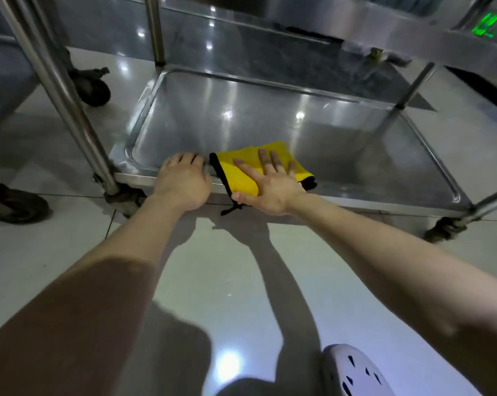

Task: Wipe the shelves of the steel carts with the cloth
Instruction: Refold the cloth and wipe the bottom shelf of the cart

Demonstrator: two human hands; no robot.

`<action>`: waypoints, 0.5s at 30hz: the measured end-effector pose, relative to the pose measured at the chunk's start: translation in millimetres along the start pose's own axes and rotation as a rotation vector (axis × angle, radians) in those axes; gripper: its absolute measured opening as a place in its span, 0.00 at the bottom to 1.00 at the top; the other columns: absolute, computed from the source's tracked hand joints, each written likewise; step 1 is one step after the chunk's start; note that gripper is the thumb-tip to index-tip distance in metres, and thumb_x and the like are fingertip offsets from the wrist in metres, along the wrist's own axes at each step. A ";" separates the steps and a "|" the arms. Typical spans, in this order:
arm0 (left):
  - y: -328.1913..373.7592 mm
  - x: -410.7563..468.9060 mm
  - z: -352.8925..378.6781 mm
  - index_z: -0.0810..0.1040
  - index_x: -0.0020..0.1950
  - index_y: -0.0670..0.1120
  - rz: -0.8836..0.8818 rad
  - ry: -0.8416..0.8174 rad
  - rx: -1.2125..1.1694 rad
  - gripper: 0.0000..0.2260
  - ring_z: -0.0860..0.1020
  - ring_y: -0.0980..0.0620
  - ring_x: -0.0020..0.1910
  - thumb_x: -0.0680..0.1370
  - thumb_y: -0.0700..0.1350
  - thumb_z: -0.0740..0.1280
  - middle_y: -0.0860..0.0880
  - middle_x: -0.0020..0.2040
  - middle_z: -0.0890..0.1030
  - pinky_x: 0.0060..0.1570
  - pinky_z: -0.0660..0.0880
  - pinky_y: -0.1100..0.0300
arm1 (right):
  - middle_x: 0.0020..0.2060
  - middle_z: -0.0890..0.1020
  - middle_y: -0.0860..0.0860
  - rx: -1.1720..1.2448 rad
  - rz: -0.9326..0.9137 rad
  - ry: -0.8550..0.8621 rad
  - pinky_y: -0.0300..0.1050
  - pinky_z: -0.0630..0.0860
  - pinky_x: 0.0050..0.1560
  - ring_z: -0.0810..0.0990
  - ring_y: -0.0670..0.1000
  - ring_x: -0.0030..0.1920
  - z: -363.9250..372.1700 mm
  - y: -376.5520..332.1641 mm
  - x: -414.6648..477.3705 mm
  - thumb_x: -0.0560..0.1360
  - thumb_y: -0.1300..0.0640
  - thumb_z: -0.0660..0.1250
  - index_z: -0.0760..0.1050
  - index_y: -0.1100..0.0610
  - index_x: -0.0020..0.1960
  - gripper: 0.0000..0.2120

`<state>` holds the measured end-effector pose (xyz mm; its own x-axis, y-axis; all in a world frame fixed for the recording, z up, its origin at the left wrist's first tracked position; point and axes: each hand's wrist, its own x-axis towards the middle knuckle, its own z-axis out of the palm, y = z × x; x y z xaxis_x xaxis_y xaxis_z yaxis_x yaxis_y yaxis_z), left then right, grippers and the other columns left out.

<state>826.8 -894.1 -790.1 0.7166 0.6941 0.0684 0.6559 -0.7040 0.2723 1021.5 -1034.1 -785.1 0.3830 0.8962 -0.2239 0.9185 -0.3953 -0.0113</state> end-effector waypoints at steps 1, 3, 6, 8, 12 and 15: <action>-0.2 -1.1 -2.2 0.73 0.78 0.44 -0.009 0.002 -0.006 0.21 0.70 0.37 0.75 0.87 0.50 0.58 0.41 0.77 0.74 0.75 0.64 0.47 | 0.87 0.38 0.54 0.005 -0.017 0.021 0.77 0.39 0.80 0.36 0.63 0.86 1.5 3.4 -2.0 0.74 0.17 0.50 0.37 0.27 0.82 0.42; -0.2 -2.9 -7.7 0.72 0.80 0.45 -0.020 -0.014 -0.010 0.22 0.69 0.38 0.77 0.87 0.50 0.59 0.42 0.79 0.73 0.77 0.64 0.47 | 0.87 0.40 0.53 0.000 -0.074 0.048 0.75 0.40 0.81 0.38 0.61 0.87 4.2 18.7 -9.5 0.76 0.19 0.52 0.40 0.28 0.84 0.41; 6.3 -0.4 -13.4 0.71 0.81 0.45 -0.047 -0.060 0.029 0.23 0.68 0.38 0.77 0.86 0.51 0.60 0.42 0.78 0.72 0.76 0.65 0.45 | 0.88 0.41 0.50 0.029 -0.138 0.062 0.72 0.40 0.82 0.39 0.58 0.87 7.4 67.6 -30.0 0.77 0.21 0.54 0.43 0.29 0.84 0.40; 16.8 7.3 -16.6 0.74 0.77 0.43 -0.102 -0.070 0.092 0.22 0.70 0.37 0.73 0.86 0.52 0.60 0.40 0.75 0.75 0.73 0.69 0.43 | 0.88 0.41 0.48 0.061 -0.107 0.034 0.69 0.39 0.83 0.38 0.55 0.87 7.0 115.0 -46.2 0.75 0.19 0.52 0.44 0.27 0.84 0.41; 61.9 25.7 -15.3 0.77 0.72 0.41 -0.190 -0.040 0.159 0.23 0.73 0.35 0.69 0.85 0.56 0.59 0.37 0.70 0.76 0.68 0.71 0.43 | 0.87 0.39 0.44 0.085 0.016 0.005 0.66 0.38 0.84 0.36 0.52 0.86 8.1 207.1 -73.2 0.70 0.13 0.45 0.43 0.23 0.81 0.42; 110.6 40.1 1.2 0.74 0.77 0.49 -0.047 0.000 0.101 0.24 0.68 0.39 0.77 0.84 0.58 0.62 0.43 0.77 0.73 0.74 0.68 0.45 | 0.86 0.37 0.42 0.141 0.056 -0.023 0.64 0.35 0.83 0.33 0.49 0.86 9.7 242.9 -64.6 0.66 0.10 0.41 0.41 0.18 0.78 0.42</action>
<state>928.4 -944.3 -758.4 0.6845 0.7267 0.0578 0.7094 -0.6822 0.1767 1218.9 -1190.0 -782.8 0.4295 0.8677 -0.2504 0.8720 -0.4706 -0.1349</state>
